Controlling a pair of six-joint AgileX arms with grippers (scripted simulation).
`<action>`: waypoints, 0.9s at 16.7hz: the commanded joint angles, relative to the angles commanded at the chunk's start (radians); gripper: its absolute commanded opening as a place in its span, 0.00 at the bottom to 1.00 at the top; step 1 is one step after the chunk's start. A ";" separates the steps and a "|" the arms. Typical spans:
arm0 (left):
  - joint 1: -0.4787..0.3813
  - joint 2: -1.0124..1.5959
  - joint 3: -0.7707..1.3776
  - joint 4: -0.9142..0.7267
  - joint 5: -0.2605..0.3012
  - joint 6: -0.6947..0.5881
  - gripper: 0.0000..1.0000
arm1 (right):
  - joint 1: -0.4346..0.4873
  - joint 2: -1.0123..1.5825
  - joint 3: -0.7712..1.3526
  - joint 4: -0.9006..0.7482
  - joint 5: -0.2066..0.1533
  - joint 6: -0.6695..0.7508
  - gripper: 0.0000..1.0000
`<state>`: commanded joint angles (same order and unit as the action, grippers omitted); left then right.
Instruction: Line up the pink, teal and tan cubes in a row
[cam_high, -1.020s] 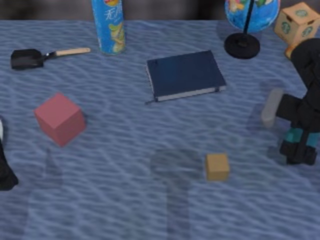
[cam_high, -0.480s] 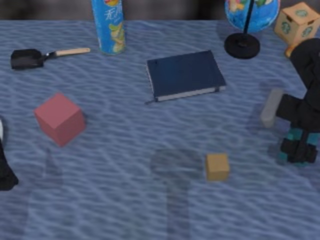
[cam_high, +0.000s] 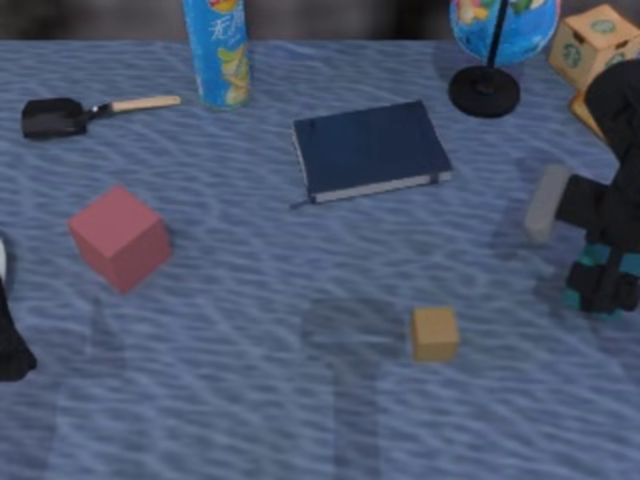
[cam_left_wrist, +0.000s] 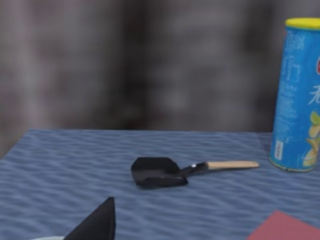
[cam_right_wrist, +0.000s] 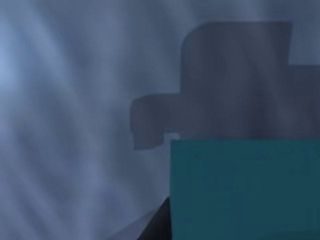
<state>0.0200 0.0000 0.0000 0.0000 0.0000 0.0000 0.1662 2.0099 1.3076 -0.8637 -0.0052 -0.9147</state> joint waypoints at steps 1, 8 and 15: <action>0.000 0.000 0.000 0.000 0.000 0.000 1.00 | 0.001 -0.015 0.021 -0.037 0.000 0.000 0.00; 0.000 0.000 0.000 0.000 0.000 0.000 1.00 | 0.009 -0.079 0.103 -0.182 0.000 -0.003 0.00; 0.000 0.000 0.000 0.000 0.000 0.000 1.00 | 0.117 -0.023 0.192 -0.222 0.000 0.021 0.00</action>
<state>0.0200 0.0000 0.0000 0.0000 0.0000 0.0000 0.2829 1.9870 1.4993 -1.0853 -0.0055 -0.8935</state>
